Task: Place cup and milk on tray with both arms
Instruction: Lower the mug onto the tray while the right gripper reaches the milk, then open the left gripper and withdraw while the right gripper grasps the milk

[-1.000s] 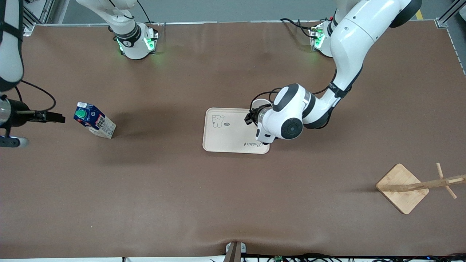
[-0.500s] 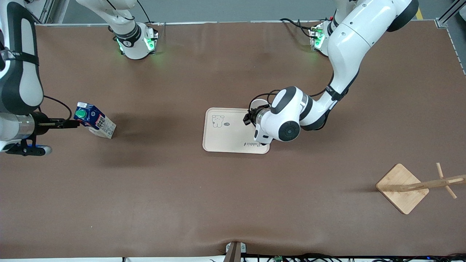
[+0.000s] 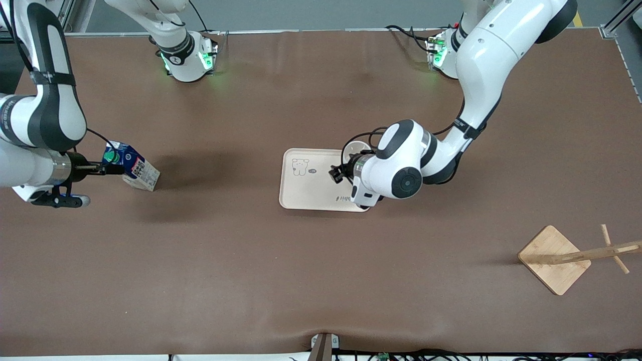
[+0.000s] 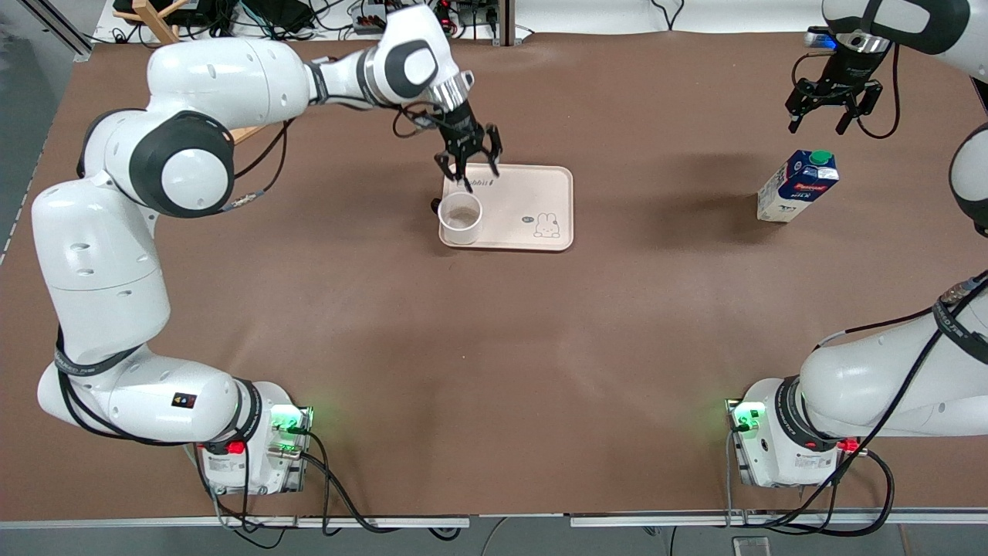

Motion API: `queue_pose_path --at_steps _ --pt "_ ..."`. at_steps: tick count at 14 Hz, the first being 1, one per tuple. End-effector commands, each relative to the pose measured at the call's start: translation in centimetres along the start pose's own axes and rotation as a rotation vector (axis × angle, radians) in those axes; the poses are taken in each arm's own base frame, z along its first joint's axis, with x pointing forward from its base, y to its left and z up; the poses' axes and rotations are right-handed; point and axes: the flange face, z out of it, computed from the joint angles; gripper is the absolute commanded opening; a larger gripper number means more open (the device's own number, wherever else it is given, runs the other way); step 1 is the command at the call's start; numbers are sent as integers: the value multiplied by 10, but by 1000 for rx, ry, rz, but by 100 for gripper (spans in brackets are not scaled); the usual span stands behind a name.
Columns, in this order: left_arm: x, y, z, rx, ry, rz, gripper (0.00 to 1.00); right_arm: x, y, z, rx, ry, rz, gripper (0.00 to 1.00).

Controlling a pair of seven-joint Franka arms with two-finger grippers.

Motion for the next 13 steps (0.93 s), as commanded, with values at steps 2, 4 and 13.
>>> queue_pose_path --at_steps 2,4,13 --pt "-7 -2 -85 -20 104 27 100 -34 12 5 7 -1 38 100" --pt "2 -16 -124 12 213 40 100 -33 15 12 7 -1 72 100" --pt "20 -126 -304 108 549 156 100 -35 15 34 5 -14 143 100"
